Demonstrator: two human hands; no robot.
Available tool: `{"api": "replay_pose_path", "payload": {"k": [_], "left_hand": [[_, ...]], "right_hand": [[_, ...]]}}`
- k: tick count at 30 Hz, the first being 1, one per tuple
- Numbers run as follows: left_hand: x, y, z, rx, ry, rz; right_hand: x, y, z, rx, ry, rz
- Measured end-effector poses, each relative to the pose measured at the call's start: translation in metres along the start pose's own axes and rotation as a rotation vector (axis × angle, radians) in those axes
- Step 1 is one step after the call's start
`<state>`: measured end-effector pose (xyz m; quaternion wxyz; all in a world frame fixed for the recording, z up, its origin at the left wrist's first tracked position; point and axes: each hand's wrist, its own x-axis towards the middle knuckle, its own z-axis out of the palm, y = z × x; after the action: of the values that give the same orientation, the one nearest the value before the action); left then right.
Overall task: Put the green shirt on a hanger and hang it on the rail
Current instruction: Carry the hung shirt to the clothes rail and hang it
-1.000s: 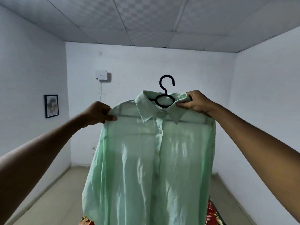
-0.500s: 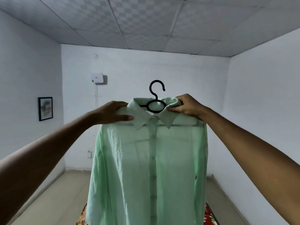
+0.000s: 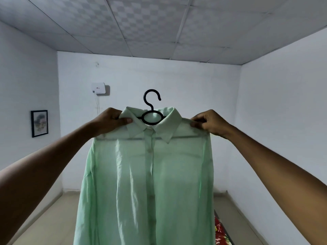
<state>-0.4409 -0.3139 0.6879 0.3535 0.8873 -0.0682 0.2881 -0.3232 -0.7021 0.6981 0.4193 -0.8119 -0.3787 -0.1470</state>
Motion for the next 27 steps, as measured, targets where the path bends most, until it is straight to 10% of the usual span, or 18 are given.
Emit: {"api": "replay_pose_path", "payload": {"k": [27], "left_hand": [[0.008, -0.012, -0.028, -0.030, 0.024, -0.054]], "right_hand": [[-0.016, 0.034, 0.004, 0.106, 0.319, 0.042]]}}
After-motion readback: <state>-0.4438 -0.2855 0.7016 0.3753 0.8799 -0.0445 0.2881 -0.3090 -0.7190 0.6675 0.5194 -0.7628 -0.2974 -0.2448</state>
